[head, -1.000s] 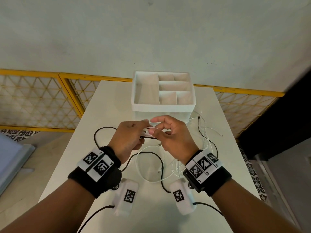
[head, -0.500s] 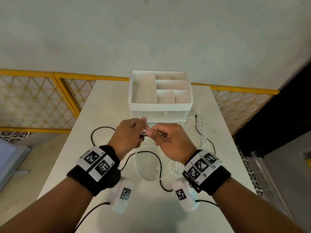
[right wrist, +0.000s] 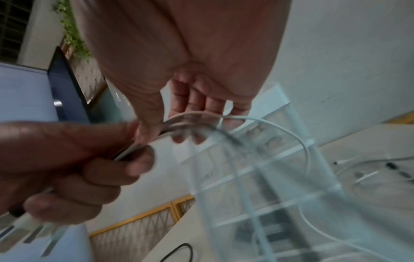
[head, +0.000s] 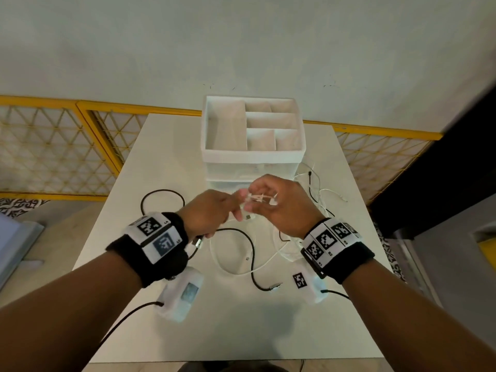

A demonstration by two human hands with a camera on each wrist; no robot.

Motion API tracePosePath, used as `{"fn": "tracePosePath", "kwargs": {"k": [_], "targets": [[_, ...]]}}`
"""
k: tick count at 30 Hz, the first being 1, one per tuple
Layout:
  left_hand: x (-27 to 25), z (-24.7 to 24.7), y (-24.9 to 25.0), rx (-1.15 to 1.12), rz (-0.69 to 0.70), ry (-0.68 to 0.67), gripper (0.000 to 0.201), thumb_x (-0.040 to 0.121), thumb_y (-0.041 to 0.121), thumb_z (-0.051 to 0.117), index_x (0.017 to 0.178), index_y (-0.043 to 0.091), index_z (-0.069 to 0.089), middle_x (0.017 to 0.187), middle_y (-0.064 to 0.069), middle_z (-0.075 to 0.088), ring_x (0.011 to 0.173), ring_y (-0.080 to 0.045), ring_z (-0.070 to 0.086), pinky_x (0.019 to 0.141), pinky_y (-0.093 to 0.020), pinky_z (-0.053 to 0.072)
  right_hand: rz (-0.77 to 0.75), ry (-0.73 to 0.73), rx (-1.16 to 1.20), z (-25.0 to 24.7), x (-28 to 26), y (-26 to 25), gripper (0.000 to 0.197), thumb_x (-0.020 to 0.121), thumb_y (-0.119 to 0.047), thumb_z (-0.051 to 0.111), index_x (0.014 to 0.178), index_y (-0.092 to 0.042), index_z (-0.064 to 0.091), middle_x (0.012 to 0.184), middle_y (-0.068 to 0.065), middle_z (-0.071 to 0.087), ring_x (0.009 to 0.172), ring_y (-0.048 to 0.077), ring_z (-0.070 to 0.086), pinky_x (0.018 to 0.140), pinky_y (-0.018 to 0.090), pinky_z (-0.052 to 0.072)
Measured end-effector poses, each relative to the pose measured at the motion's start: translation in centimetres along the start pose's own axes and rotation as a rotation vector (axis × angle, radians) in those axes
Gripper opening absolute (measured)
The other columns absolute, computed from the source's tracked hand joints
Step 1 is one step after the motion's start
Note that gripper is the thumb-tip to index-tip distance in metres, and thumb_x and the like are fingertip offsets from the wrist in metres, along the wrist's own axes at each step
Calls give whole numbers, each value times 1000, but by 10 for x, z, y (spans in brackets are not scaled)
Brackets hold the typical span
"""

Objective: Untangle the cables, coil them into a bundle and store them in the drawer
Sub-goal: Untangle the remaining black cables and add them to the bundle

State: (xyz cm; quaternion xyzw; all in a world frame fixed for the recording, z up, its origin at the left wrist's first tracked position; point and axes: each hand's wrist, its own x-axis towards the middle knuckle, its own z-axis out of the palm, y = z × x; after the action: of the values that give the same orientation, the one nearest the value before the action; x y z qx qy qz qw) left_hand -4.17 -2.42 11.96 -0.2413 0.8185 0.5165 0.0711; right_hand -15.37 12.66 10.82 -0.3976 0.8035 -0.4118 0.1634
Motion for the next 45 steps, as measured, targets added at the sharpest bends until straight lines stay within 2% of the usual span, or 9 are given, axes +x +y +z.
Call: {"fn": "tracePosePath", "kwargs": {"k": [4, 7, 9, 12, 20, 24, 30, 35, 45], "targets": [[4, -26, -15, -370, -73, 194, 42, 99, 45, 48, 70, 14, 50, 56, 1, 35, 44, -15, 32, 46, -25, 34, -255, 331, -164, -8, -23, 11, 17, 81, -33, 78, 86, -20, 69, 86, -11, 64, 69, -3, 50, 65, 6, 36], [4, -36, -18, -441, -104, 206, 39, 101, 37, 48, 71, 11, 52, 59, -3, 44, 46, -14, 39, 48, -27, 39, -142, -101, -178, 33, -46, 29, 13, 83, -38, 74, 81, -26, 71, 84, -10, 70, 70, -1, 58, 70, 21, 48], [3, -33, -18, -436, -126, 179, 38, 102, 33, 48, 73, 9, 53, 62, -4, 50, 42, -12, 38, 41, -23, 35, 52, -494, -406, 65, -59, 50, 31, 87, -41, 68, 116, -31, 68, 123, -9, 66, 110, 13, 63, 97, 34, 48], [1, -29, -17, -478, -156, 141, 39, 100, 38, 49, 71, 13, 49, 59, 0, 42, 41, -10, 24, 38, -21, 24, 169, -635, -725, 86, -67, 75, 44, 92, -26, 62, 135, -22, 53, 144, 1, 45, 123, 29, 57, 103, 39, 46], [-3, -33, -14, -631, -117, 264, 28, 94, 34, 61, 78, 13, 54, 49, 6, 27, 39, -10, 20, 37, -20, 22, 39, -392, -515, 44, -32, 30, 21, 89, -9, 49, 94, -26, 60, 98, -3, 68, 94, 22, 66, 83, 34, 51], [-2, -29, -1, -628, 27, 266, 29, 98, 32, 56, 78, 11, 53, 57, 1, 44, 42, -11, 25, 40, -22, 27, -17, -70, -100, -14, -5, -19, 19, 97, -8, 49, 101, -26, 48, 71, -1, 72, 59, 9, 65, 59, 23, 49], [2, -3, 24, -522, 239, 143, 25, 103, 33, 45, 105, 16, 63, 83, -3, 77, 41, -12, 30, 43, -24, 27, 11, 120, 600, -49, 11, -61, 19, 95, 7, 52, 107, -5, 63, 74, 13, 67, 50, 25, 59, 48, 29, 46], [3, 11, 18, -512, 216, -58, 32, 101, 37, 46, 76, 17, 48, 53, 2, 47, 48, -14, 27, 45, -24, 25, 44, 418, 714, -61, 24, -51, 19, 94, 7, 51, 94, -4, 66, 75, 12, 65, 51, 22, 59, 51, 30, 45], [-5, -10, -14, -532, 95, -106, 39, 88, 48, 55, 73, 13, 46, 58, 3, 28, 49, -13, 22, 45, -22, 28, 96, 852, 866, -104, 36, -11, 17, 89, 8, 57, 90, -8, 63, 64, 3, 62, 50, 16, 60, 51, 25, 46]]}}
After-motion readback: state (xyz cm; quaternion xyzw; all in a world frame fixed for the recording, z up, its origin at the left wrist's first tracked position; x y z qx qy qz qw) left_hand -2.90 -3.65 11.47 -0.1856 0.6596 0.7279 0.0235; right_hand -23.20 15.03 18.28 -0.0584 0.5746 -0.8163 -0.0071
